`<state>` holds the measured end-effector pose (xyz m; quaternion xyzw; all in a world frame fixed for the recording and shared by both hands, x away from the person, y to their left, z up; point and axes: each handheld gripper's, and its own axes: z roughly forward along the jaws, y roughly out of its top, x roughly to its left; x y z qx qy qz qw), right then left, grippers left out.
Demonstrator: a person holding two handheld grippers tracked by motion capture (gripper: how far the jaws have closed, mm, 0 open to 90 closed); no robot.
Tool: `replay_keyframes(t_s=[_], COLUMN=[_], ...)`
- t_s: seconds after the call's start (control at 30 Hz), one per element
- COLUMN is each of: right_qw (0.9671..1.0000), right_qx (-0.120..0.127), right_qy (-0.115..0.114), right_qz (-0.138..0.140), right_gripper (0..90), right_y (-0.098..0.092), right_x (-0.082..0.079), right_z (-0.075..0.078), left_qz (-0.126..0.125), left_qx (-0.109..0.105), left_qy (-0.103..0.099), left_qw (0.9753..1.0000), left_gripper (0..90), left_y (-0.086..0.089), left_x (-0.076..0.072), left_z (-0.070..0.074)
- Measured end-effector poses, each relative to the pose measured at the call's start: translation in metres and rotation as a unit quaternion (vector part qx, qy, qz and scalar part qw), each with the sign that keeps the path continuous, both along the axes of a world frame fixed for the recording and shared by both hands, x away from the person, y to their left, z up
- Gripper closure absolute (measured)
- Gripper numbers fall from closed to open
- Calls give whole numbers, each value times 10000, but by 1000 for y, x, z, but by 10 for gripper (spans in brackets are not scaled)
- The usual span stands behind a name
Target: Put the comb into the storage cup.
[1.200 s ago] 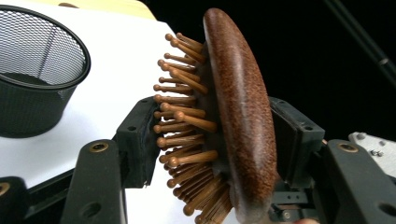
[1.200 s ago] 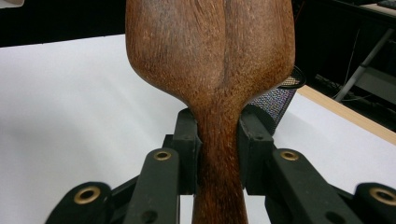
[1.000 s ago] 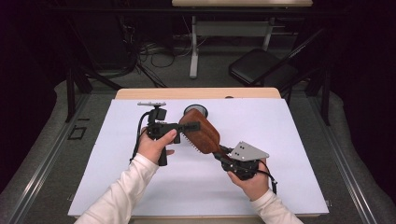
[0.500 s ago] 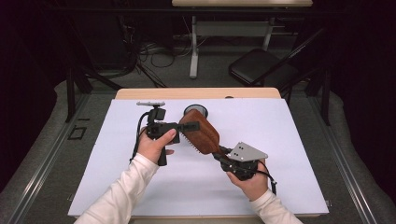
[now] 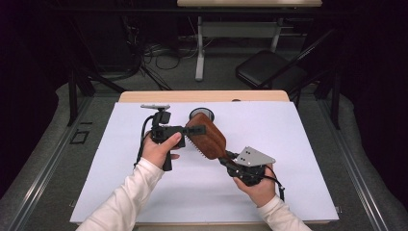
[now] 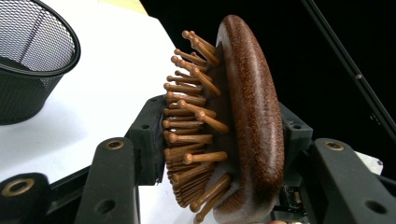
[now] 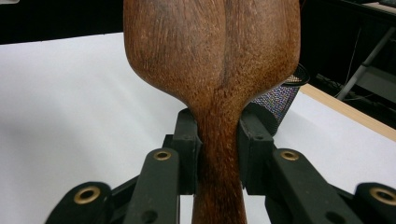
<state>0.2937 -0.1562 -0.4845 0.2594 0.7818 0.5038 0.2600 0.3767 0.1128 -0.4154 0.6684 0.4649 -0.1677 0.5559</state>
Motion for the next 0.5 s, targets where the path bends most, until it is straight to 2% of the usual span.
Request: replay_keyframes(t_s=[0.17, 0.5], right_qw=[10000, 9999], right_qx=[8, 39], right_qy=[28, 103], right_qz=[-4, 10], right_gripper=[722, 720], right_y=[0, 0], right_x=[1, 2], right_z=[-1, -1], left_qz=[-46, -16], left_qx=[26, 15], left_qy=[-26, 77], left_qw=[10000, 10000], left_gripper=[487, 493], left_y=[0, 0], left_x=[1, 2], left_z=[0, -1])
